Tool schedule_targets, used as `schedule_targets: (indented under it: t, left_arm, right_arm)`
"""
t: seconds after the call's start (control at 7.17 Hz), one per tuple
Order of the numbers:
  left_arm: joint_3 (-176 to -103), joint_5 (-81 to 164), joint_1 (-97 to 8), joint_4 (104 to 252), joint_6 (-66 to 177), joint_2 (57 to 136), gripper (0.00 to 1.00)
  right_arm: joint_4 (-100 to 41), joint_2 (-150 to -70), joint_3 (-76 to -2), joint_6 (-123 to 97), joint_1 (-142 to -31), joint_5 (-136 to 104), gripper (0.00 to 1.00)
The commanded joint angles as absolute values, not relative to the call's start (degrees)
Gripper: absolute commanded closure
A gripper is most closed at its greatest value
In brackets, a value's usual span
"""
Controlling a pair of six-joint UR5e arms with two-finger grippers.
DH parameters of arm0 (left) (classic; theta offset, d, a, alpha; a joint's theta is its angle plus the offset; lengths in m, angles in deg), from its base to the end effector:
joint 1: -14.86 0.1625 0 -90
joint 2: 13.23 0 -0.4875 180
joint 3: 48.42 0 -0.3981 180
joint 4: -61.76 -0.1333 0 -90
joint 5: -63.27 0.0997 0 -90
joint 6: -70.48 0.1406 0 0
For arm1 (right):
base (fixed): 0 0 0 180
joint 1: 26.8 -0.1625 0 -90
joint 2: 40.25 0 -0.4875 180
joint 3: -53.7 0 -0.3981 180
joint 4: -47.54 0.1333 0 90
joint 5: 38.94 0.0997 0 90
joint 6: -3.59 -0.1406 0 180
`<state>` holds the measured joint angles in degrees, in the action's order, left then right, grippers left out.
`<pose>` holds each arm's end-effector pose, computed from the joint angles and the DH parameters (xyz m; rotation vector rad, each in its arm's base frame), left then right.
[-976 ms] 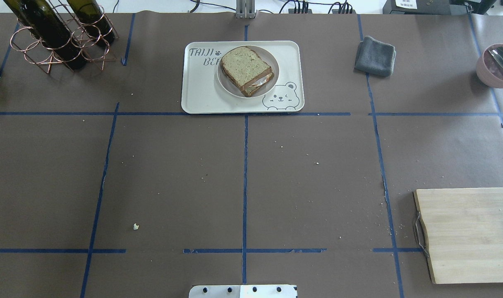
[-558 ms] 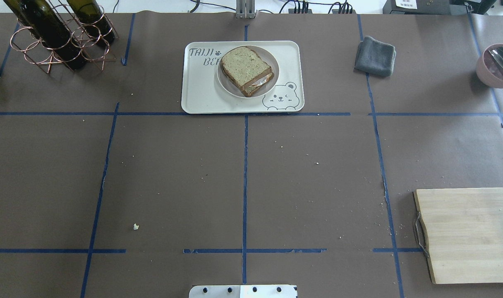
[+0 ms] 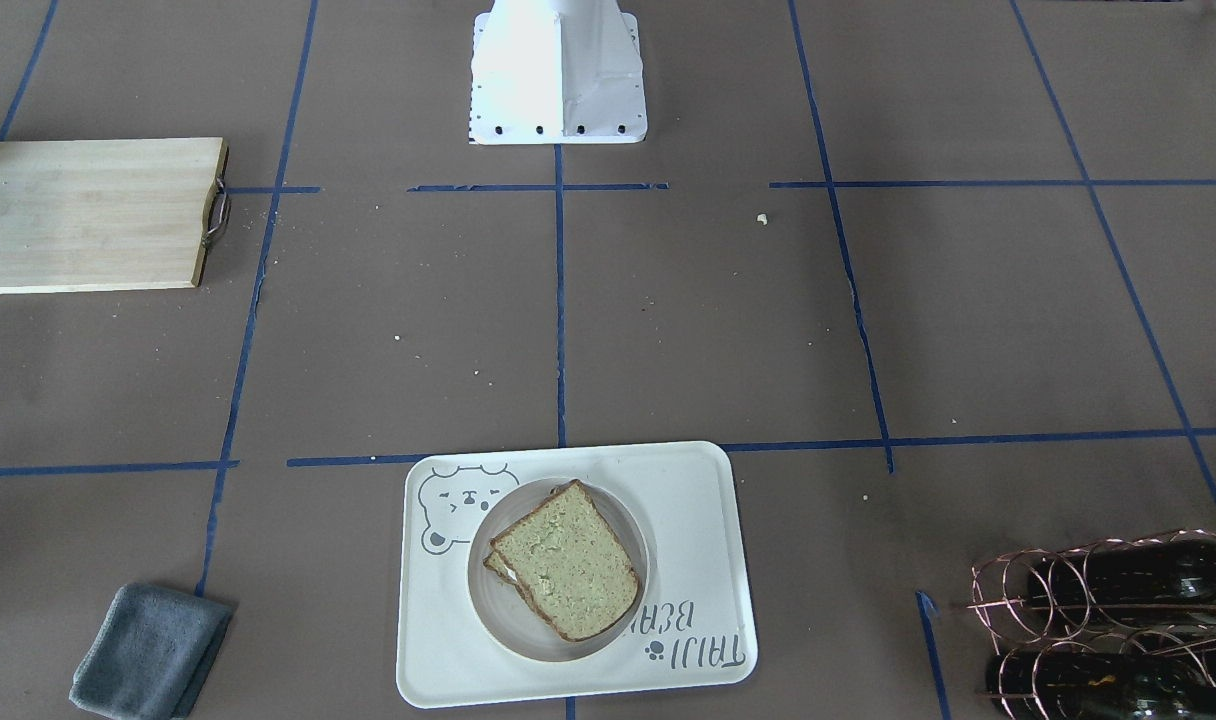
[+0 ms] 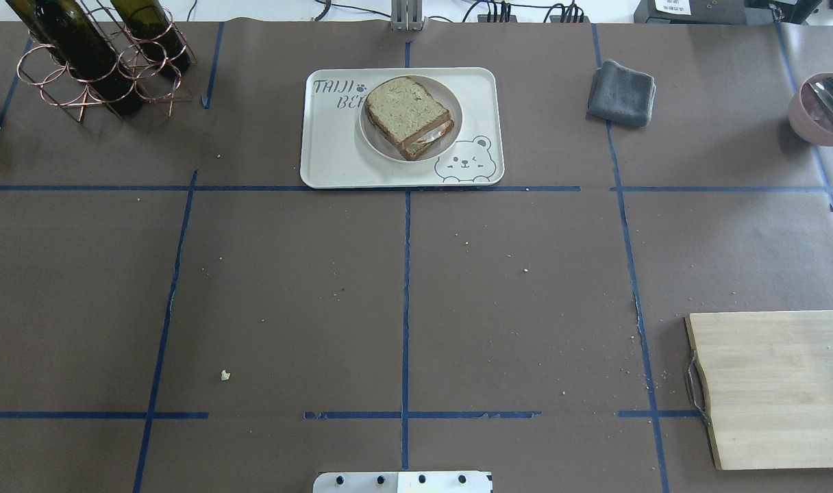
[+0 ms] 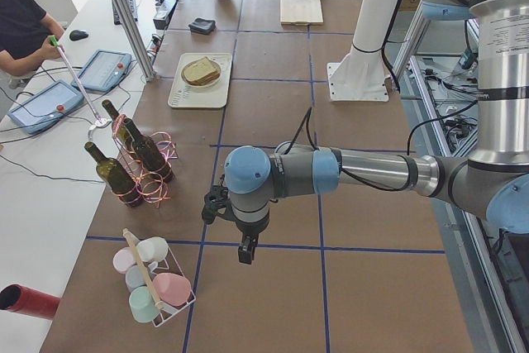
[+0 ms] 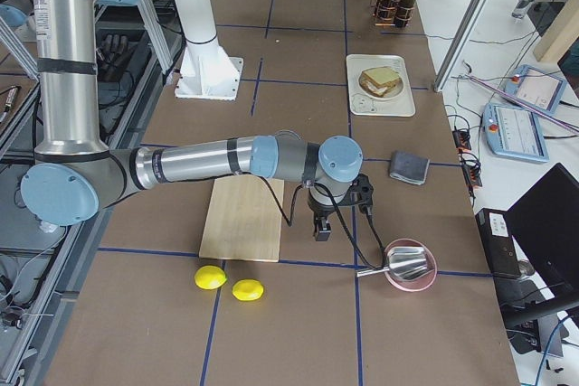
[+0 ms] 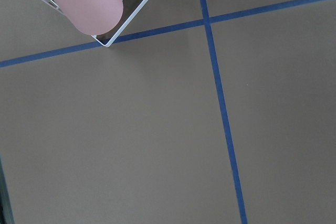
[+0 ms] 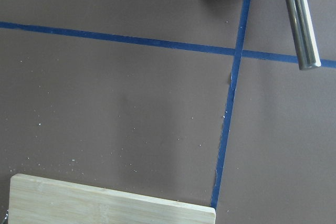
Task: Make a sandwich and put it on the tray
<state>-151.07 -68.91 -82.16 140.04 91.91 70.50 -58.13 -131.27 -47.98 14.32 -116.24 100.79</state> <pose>-0.0914 -0.4240 0.7159 0.0947 0.7363 0.2056 0.0214 -0.4742 0.6755 -0.0047 -0.8720 -0.1465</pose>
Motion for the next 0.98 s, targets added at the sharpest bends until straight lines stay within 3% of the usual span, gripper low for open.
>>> schedule_targets:
  t: [0.0,0.84]
  left_arm:
    - [-151.4,-68.8,-80.2,140.4,91.9,72.8,0.00]
    - [-151.1,-68.7,-79.5,142.0,82.0,72.6,0.00]
  right_arm:
    - [-56.7,-131.0,-48.1,14.1,-116.0,100.7,0.00]
    - [-51.9,-131.0,-46.8,4.7,-110.8,97.8,0.00]
